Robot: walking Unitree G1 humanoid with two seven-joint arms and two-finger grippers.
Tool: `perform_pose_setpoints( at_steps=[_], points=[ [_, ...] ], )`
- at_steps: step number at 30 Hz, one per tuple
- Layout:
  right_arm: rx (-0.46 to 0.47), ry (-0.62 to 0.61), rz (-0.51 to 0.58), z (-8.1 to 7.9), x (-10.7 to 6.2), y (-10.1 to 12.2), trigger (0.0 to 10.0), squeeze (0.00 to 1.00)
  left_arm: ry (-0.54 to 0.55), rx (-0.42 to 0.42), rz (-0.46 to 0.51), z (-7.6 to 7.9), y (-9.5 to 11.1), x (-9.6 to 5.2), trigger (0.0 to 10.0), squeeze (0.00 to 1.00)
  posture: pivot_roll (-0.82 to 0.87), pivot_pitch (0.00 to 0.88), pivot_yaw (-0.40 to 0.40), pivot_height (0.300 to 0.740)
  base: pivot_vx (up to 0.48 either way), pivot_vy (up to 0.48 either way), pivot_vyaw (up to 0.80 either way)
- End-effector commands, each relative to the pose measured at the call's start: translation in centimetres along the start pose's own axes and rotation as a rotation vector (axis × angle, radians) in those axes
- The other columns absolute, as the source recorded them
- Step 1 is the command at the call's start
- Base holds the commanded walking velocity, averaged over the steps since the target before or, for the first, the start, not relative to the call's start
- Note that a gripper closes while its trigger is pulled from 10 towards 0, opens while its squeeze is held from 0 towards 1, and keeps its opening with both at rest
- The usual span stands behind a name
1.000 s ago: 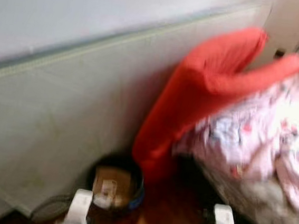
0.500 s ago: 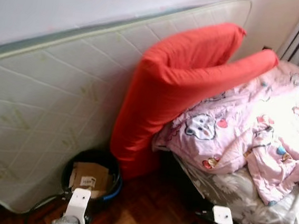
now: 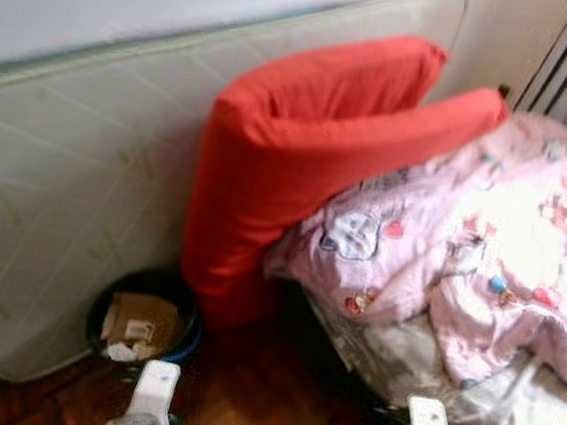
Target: Clean up the room
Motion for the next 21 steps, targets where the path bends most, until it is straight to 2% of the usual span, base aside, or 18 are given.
perform_pose_setpoints(
  at_steps=[1, 12, 21],
  points=[
    [0.013, 0.022, -0.001, -0.97, 0.1, -0.08, 10.0, 0.0, 0.02, 0.014, -0.03, -0.9, -0.89, -0.14, 10.0, 0.0, -0.05, 0.0, -0.01, 0.74, 0.0, 0.0, 0.0],
    [0.007, 0.024, -0.011, -0.96, 0.1, -0.17, 10.0, 0.0, 0.035, -0.027, -0.024, -0.96, -0.91, -0.14, 10.0, 0.0, -0.05, 0.0, -0.01, 0.74, 0.0, 0.0, 0.0],
    [0.001, 0.032, -0.021, -1.01, 0.1, -0.23, 10.0, 0.0, 0.036, -0.023, -0.041, -0.97, -1.08, -0.14, 10.0, 0.0, -0.05, 0.0, -0.009, 0.74, 0.0, 0.037, -0.75]
  ],
)
Point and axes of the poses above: a point about 5 cm out from each wrist's last joint towards the gripper, its own x axis pointing out of the wrist towards the gripper, its own y axis along the axis of the wrist's last joint, z = x × y, the point moved 4 cm from there along x, pointing out of the wrist towards the gripper, and after that the axes turned 5 degrees about x, right-handed, at the moved point
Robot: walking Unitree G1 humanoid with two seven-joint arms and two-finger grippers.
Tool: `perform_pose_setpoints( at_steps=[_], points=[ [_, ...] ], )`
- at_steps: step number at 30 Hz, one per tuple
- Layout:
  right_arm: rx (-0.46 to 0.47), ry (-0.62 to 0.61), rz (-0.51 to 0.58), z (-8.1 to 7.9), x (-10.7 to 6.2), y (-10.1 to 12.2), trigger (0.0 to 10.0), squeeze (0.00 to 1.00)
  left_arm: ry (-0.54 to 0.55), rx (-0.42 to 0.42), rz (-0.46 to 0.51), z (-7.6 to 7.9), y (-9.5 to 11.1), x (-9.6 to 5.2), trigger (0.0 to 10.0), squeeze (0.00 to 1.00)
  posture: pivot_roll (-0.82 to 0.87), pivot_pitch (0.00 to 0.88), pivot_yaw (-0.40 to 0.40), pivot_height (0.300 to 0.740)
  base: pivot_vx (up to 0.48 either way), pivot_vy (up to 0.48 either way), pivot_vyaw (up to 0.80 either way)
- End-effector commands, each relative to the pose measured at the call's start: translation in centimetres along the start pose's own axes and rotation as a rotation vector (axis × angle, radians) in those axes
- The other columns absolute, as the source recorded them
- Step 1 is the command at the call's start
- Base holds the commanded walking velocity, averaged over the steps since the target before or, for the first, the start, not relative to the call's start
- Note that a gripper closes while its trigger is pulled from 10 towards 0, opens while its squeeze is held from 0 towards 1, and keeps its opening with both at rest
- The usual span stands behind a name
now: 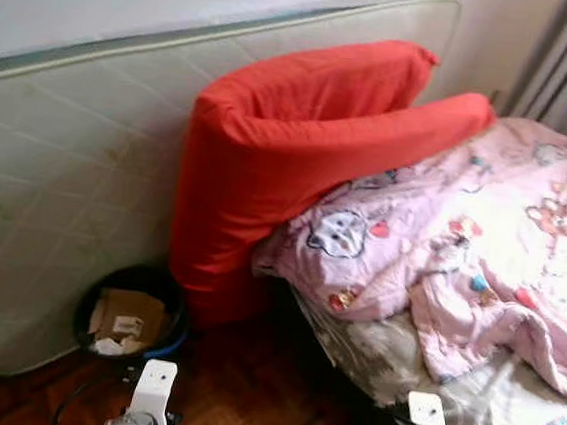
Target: Clean up the room
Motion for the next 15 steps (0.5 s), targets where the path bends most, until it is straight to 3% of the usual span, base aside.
perform_pose_setpoints(
  at_steps=[1, 4, 15],
  points=[
    [0.001, 0.002, -0.007, 0.0, 0.0, -0.07, 10.0, 0.0, 0.008, 0.001, -0.03, -0.13, -0.54, -0.02, 10.0, 0.0, -0.05, 0.0, -0.009, 0.74, 0.0, 0.48, -0.75],
    [0.001, 0.002, -0.008, -0.01, 0.0, -0.08, 10.0, 0.0, 0.012, 0.0, -0.027, -0.17, -0.53, -0.03, 10.0, 0.0, -0.05, 0.0, -0.009, 0.74, 0.0, 0.48, -0.75],
    [0.0, 0.002, -0.01, -0.02, 0.0, -0.11, 10.0, 0.0, 0.015, 0.012, -0.025, -0.22, -0.48, -0.03, 10.0, 0.0, -0.05, 0.0, -0.008, 0.74, 0.0, 0.0, -0.75]
  ],
)
Point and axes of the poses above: a point about 5 cm out from each wrist's last joint towards the gripper, its own x axis pointing out of the wrist towards the gripper, its own y axis along the axis of the wrist's last joint, z = x × y, the point moved 4 cm from there along x, pointing out of the wrist towards the gripper, and after that the axes turned 5 degrees about x, right-handed, at the moved point
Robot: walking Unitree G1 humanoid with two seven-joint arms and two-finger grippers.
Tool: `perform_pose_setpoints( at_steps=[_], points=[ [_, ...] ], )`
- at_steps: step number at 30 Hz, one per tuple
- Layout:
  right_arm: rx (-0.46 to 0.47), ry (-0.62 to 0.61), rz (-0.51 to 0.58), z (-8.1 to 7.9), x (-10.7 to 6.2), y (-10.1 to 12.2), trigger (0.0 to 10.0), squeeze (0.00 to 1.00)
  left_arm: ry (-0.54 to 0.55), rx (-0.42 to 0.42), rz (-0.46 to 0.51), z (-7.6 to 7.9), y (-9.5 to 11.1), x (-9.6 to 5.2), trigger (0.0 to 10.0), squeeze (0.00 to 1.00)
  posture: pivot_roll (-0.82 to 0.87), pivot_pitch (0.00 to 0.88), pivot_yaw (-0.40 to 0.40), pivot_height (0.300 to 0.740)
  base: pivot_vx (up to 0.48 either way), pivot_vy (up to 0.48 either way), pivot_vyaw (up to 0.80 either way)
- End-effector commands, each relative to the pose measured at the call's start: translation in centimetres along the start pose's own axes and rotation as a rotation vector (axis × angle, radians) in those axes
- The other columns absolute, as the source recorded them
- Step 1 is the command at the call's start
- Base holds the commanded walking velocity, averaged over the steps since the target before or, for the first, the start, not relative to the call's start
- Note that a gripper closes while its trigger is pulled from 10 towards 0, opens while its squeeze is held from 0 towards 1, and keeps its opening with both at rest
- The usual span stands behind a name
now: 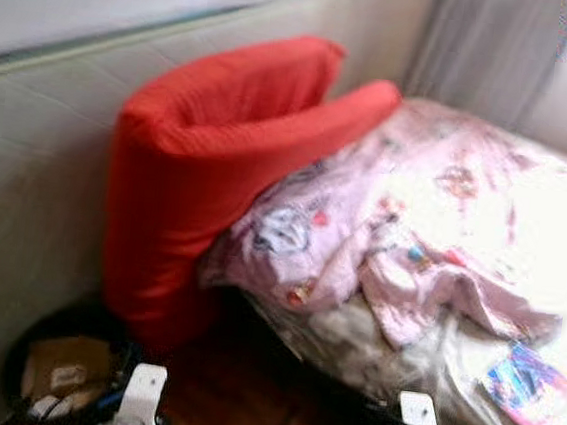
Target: Clean up the room
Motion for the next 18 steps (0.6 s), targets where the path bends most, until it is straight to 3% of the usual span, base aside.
perform_pose_setpoints(
  at_steps=[1, 18],
  points=[
    [0.004, -0.01, 0.002, 0.35, -0.03, 0.2, 10.0, 0.0, -0.019, 0.006, -0.01, 0.78, -0.23, 0.03, 10.0, 0.0, -0.05, 0.0, -0.008, 0.74, 0.0, 0.0, -0.75],
    [0.002, -0.009, 0.0, 0.33, -0.03, 0.08, 10.0, 0.0, -0.027, -0.009, 0.002, 0.87, -0.21, 0.02, 10.0, 0.0, -0.05, 0.0, -0.006, 0.74, 0.0, 0.0, -0.75]
  ],
)
Point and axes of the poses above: a point about 5 cm out from each wrist's last joint towards the gripper, its own x axis pointing out of the wrist towards the gripper, its own y axis along the axis of the wrist's last joint, z = x × y, the point moved 4 cm from there along x, pointing out of the wrist towards the gripper, and after that the axes turned 5 degrees about x, right-handed, at the moved point
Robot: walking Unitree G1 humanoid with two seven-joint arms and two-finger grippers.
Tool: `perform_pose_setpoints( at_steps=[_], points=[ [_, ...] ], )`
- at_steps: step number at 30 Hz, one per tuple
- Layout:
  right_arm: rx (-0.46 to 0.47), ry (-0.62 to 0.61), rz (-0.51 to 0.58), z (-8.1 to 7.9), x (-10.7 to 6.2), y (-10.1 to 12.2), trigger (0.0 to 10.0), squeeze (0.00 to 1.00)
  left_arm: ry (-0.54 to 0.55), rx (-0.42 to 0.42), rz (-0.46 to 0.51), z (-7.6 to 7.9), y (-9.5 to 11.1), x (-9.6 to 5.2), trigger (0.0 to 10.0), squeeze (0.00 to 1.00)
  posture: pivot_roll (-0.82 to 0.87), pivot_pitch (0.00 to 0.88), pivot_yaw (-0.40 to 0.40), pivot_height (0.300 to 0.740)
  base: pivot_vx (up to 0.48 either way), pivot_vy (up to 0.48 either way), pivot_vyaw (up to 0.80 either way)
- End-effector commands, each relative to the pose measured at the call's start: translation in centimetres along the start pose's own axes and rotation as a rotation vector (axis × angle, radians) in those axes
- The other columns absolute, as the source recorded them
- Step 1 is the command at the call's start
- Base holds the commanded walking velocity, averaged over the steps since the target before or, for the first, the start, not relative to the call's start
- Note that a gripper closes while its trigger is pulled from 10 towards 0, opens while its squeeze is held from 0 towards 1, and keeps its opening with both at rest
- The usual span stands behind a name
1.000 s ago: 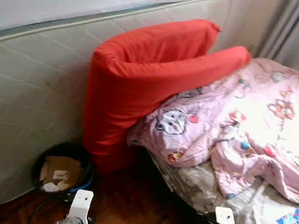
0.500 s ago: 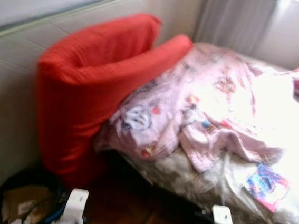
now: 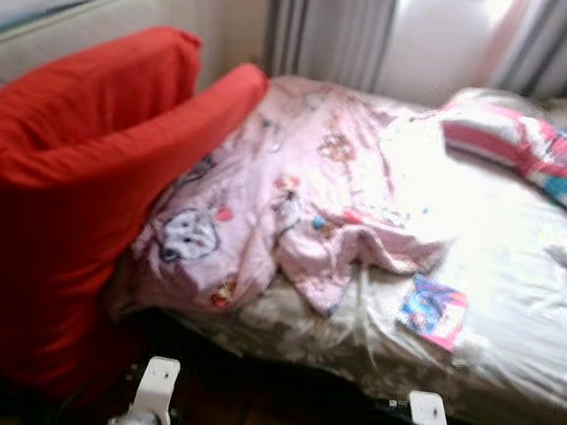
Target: Clean up the room
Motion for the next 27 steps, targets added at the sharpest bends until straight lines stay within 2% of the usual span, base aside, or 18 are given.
perform_pose_setpoints(
  at_steps=[1, 4, 14, 19, 27],
  points=[
    [0.004, -0.012, -0.002, 0.49, -0.06, 0.0, 10.0, 0.0, -0.012, 0.0, 0.0, 0.49, 0.18, 0.05, 10.0, 0.0, -0.05, 0.0, -0.006, 0.74, 0.0, 0.0, -0.75],
    [0.004, -0.013, -0.001, 0.5, -0.06, 0.01, 10.0, 0.0, -0.014, 0.003, -0.002, 0.5, 0.16, 0.05, 10.0, 0.0, -0.05, 0.0, -0.006, 0.74, 0.0, 0.0, -0.75],
    [0.022, -0.027, 0.011, 0.6, -0.06, 0.17, 10.0, 0.0, -0.019, -0.005, 0.003, 0.53, 0.27, 0.05, 10.0, 0.0, -0.05, 0.0, -0.007, 0.74, 0.0, 0.0, 0.0],
    [0.053, -0.024, 0.033, 0.5, -0.07, 0.32, 10.0, 0.0, -0.021, -0.005, 0.004, 0.53, 0.28, 0.05, 10.0, 0.0, -0.05, 0.0, -0.006, 0.74, 0.249, 0.0, 0.0],
    [0.046, -0.026, 0.028, 0.53, -0.06, 0.27, 10.0, 0.0, -0.024, -0.007, 0.003, 0.55, 0.26, 0.05, 10.0, 0.0, -0.05, 0.0, -0.007, 0.74, 0.265, 0.0, 0.0]
  ],
)
Point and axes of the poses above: a point about 5 cm out from each wrist's last joint towards the gripper, its own x axis pointing out of the wrist towards the gripper, its own y axis along the axis of the wrist's last joint, z = x × y, the point moved 4 cm from there along x, pointing out of the wrist towards the gripper, and after that the axes turned 5 degrees about x, right-handed, at the moved point
